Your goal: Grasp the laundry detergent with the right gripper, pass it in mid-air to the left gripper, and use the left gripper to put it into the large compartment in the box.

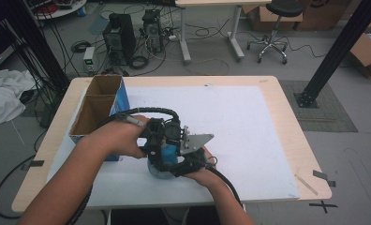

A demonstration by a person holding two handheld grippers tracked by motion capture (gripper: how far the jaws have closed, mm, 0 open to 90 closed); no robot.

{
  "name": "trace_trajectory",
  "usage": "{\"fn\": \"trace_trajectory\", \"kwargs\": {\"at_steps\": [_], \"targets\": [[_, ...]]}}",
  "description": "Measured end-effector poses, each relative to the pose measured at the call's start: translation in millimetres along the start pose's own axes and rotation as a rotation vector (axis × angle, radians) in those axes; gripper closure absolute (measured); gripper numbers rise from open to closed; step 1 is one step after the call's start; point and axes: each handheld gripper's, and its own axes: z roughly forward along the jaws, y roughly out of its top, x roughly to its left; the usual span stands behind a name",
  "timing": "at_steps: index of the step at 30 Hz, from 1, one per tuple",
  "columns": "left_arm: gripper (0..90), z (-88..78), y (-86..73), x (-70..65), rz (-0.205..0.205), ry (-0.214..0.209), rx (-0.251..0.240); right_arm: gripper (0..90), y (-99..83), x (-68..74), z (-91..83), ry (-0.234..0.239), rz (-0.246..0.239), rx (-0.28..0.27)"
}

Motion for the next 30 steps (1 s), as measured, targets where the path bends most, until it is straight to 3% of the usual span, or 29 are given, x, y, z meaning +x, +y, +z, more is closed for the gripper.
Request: {"fn": "trace_trajectory", "kwargs": {"at_steps": [24,30], "targets": [[39.0,-5.1,1.7,0.2,-0.013,-0.007,0.015,44.5,6.1,-0.6,-1.1,0.021,-0.002,0.015],[39.0,-4.2,5.0,-0.8,0.002,-0.002,0.02,43.5,6.5,0.4,-3.6,0.012,-0.001,0.025]]}}
